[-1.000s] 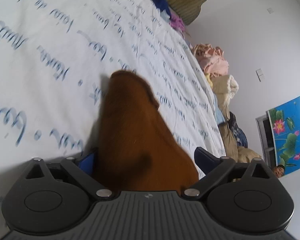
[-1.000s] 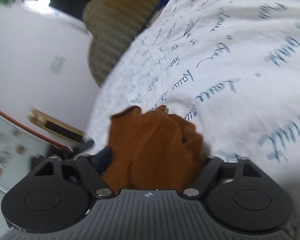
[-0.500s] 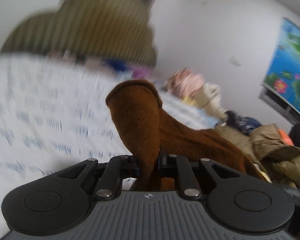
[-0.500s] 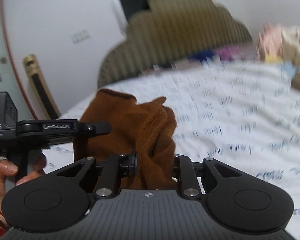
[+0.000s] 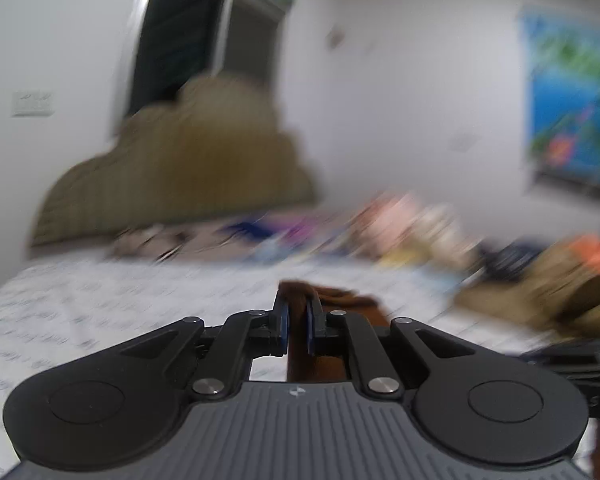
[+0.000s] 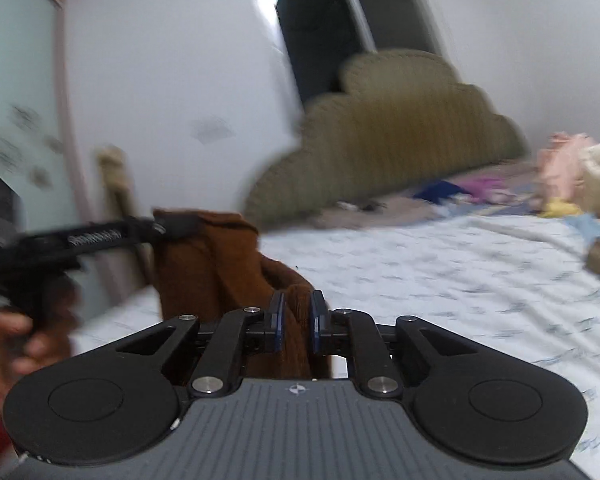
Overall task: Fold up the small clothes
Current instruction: 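Grasp the folded sweater bundle with both tools and lift it, then lower the brown sweater bundle onto the bed with both tools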
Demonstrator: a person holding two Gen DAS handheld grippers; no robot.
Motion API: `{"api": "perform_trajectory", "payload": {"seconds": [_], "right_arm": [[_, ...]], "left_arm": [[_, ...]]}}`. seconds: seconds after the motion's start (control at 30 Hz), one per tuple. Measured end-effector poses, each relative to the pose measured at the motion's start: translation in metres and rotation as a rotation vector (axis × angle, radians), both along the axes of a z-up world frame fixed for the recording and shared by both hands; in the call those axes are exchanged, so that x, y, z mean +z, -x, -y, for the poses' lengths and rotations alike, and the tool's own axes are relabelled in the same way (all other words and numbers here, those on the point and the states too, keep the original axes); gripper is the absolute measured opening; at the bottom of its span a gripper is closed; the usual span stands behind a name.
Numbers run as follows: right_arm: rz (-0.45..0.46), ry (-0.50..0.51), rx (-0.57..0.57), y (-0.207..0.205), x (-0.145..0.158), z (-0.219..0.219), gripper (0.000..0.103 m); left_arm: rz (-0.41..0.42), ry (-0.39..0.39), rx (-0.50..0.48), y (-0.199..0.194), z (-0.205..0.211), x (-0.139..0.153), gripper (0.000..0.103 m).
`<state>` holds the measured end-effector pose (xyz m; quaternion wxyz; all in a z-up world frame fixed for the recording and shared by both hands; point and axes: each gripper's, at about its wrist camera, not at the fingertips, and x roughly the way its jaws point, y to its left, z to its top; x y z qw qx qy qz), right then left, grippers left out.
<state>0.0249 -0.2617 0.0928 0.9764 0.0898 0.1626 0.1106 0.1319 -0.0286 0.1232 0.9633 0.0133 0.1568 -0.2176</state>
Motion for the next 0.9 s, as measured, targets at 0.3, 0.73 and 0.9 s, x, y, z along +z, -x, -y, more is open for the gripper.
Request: {"api": "perform_trajectory", "payload": {"seconds": [0.3, 0.73, 0.9], "right_arm": [[-0.177, 0.091, -0.421, -0.071, -0.082, 0.069, 0.049], [-0.394, -0.754, -0.042, 0.03, -0.151, 0.073, 0.095], [-0.439, -0.677, -0.037, 0.003, -0.156, 0.042, 0.054]], "left_arm": [[-0.273, -0.063, 0.126, -0.053, -0.029, -0.087, 0.009], [-0.628, 0.283, -0.126, 0.04, -0.07, -0.146, 0.079], [-0.679, 0.254, -0.168, 0.036, -0.062, -0.153, 0.026]]}}
